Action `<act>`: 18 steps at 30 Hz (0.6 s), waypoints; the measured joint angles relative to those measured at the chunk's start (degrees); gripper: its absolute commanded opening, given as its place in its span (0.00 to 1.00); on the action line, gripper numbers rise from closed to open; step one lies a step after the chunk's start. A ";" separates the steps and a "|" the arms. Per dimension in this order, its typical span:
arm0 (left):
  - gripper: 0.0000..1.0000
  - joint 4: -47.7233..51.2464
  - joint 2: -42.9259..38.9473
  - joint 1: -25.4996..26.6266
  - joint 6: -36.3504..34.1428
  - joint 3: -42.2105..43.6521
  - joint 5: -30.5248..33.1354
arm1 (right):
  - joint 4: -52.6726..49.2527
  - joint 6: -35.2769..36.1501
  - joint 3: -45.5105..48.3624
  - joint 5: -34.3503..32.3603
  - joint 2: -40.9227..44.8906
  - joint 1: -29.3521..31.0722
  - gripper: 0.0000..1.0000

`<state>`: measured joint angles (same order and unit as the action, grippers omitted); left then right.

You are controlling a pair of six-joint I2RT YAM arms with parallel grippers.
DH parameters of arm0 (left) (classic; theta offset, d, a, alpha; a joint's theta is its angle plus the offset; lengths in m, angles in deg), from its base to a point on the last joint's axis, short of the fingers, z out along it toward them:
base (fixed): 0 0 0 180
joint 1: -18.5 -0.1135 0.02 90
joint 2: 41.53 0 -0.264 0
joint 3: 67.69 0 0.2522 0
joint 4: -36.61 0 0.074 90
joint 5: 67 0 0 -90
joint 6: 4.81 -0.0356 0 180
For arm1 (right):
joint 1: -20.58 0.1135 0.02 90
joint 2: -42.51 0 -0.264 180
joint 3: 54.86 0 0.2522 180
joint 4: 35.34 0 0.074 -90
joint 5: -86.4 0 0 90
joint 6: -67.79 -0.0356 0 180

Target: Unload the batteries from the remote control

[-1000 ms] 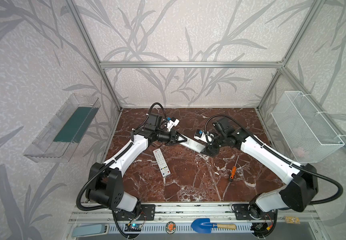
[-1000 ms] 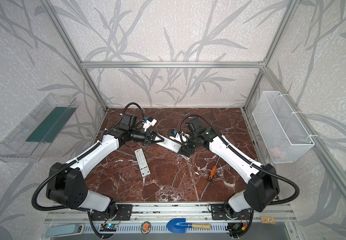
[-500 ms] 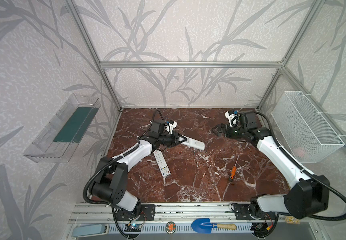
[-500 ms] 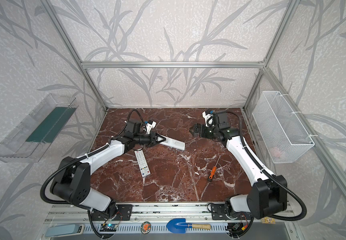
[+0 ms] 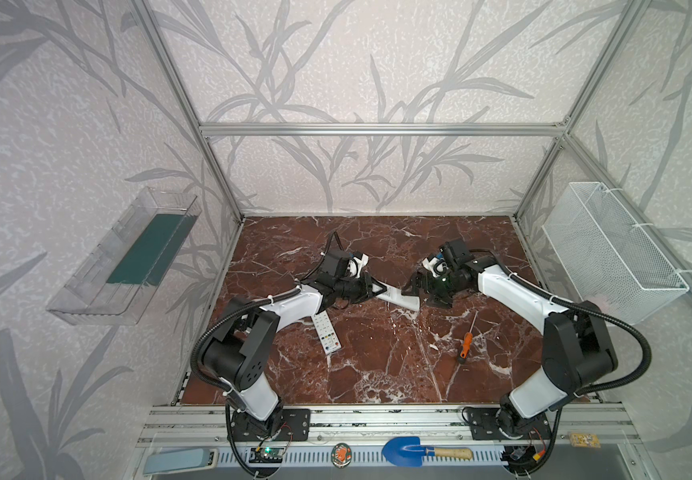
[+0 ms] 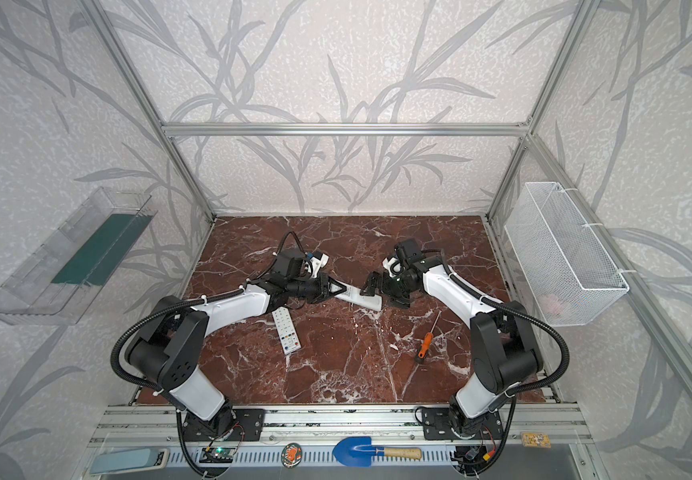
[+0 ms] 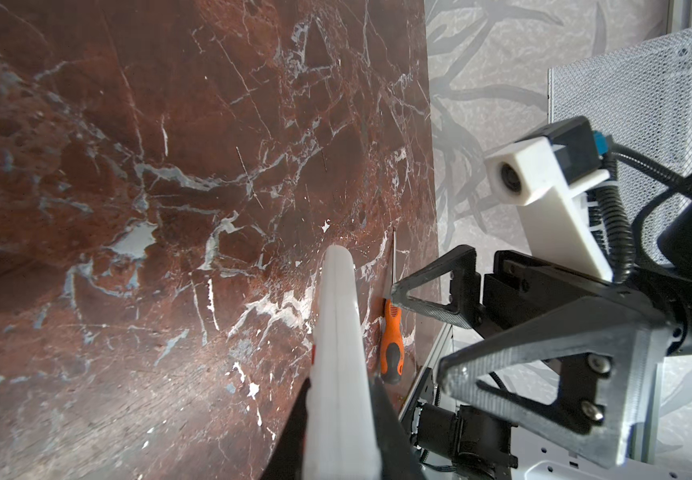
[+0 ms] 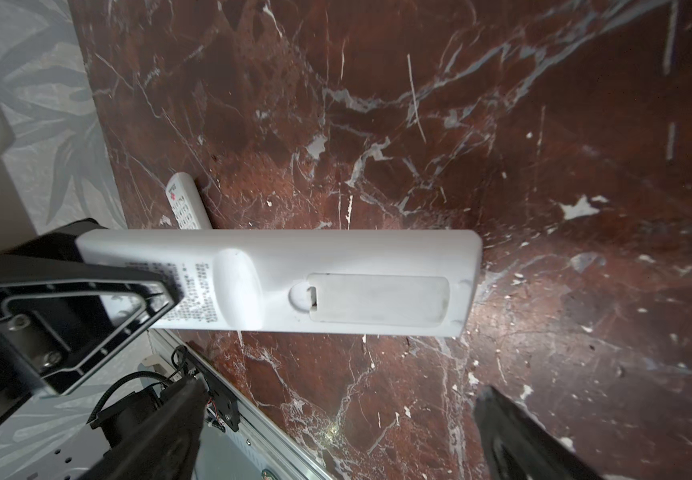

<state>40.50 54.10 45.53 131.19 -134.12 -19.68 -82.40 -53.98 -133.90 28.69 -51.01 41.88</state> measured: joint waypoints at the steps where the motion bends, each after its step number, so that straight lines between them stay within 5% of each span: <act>1: 0.00 0.20 0.00 0.09 -0.44 0.02 0.17 | 0.00 0.02 -0.04 0.07 -0.83 0.31 0.99; 18: 0.00 1.60 0.04 0.31 -5.05 2.16 0.57 | 0.24 2.47 -0.68 0.17 -8.57 0.74 0.99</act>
<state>42.10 54.15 45.84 126.14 -131.96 -19.11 -82.16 -51.51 -134.58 28.87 -59.57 42.62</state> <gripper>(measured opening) 0.180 0.993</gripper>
